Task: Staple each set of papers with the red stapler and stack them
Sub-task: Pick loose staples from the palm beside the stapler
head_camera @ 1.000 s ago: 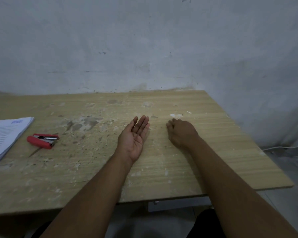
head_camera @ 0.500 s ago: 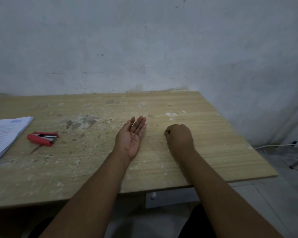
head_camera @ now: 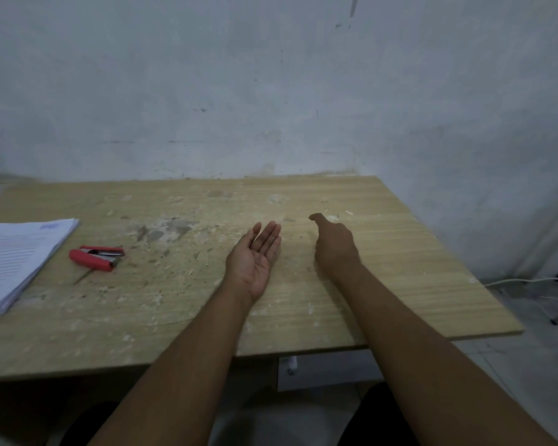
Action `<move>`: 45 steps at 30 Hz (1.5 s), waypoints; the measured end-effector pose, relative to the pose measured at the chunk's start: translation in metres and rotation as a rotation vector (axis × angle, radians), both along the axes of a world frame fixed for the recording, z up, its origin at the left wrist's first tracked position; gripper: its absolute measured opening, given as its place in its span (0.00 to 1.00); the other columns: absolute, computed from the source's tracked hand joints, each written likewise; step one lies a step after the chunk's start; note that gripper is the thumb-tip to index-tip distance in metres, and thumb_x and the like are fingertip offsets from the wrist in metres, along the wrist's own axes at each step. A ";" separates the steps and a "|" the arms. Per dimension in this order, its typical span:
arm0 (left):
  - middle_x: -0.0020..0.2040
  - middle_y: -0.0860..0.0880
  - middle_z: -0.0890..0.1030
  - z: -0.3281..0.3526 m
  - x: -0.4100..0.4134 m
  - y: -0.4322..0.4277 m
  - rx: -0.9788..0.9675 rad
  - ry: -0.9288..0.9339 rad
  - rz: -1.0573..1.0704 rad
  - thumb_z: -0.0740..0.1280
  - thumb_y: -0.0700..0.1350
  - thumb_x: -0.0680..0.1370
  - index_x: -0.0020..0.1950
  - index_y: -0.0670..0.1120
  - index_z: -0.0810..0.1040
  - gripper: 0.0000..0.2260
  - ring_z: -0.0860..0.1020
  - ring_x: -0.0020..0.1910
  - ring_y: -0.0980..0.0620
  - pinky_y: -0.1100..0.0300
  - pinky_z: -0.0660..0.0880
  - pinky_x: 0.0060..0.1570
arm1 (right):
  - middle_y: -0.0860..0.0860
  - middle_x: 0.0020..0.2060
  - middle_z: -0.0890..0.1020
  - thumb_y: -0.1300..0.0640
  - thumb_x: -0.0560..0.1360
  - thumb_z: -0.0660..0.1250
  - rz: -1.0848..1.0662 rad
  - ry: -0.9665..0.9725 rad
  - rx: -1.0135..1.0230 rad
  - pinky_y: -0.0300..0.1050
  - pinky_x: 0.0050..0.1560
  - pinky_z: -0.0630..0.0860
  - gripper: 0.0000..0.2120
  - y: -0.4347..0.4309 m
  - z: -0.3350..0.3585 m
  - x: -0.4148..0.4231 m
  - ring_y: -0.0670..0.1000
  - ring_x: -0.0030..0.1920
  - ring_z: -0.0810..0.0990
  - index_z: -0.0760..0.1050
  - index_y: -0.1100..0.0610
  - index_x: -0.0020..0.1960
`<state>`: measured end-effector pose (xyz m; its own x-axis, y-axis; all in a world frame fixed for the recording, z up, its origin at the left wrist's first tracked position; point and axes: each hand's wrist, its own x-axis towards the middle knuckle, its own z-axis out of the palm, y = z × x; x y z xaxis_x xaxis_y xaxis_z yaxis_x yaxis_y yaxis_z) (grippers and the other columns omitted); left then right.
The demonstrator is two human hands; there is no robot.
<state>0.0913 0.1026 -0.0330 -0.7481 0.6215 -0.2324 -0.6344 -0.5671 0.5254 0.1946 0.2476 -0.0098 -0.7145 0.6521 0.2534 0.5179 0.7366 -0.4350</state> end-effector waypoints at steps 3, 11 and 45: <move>0.60 0.35 0.84 -0.002 -0.001 0.001 -0.003 0.001 -0.002 0.58 0.43 0.87 0.65 0.39 0.75 0.11 0.83 0.63 0.40 0.46 0.75 0.70 | 0.52 0.41 0.77 0.72 0.76 0.59 0.032 -0.002 0.014 0.50 0.43 0.77 0.34 -0.002 0.005 0.001 0.56 0.46 0.78 0.69 0.48 0.77; 0.62 0.36 0.84 -0.003 -0.003 0.003 -0.035 0.006 -0.018 0.58 0.45 0.88 0.68 0.40 0.74 0.13 0.82 0.64 0.40 0.47 0.74 0.71 | 0.51 0.34 0.87 0.70 0.68 0.76 0.127 0.378 -0.411 0.33 0.37 0.77 0.26 -0.032 0.025 0.006 0.42 0.33 0.84 0.82 0.50 0.61; 0.56 0.35 0.85 0.003 -0.037 -0.072 0.101 -0.042 0.062 0.60 0.43 0.87 0.66 0.36 0.76 0.13 0.86 0.55 0.41 0.48 0.84 0.55 | 0.38 0.48 0.88 0.32 0.71 0.73 -0.167 0.064 -0.183 0.50 0.57 0.81 0.12 -0.031 -0.019 -0.053 0.50 0.54 0.85 0.87 0.36 0.49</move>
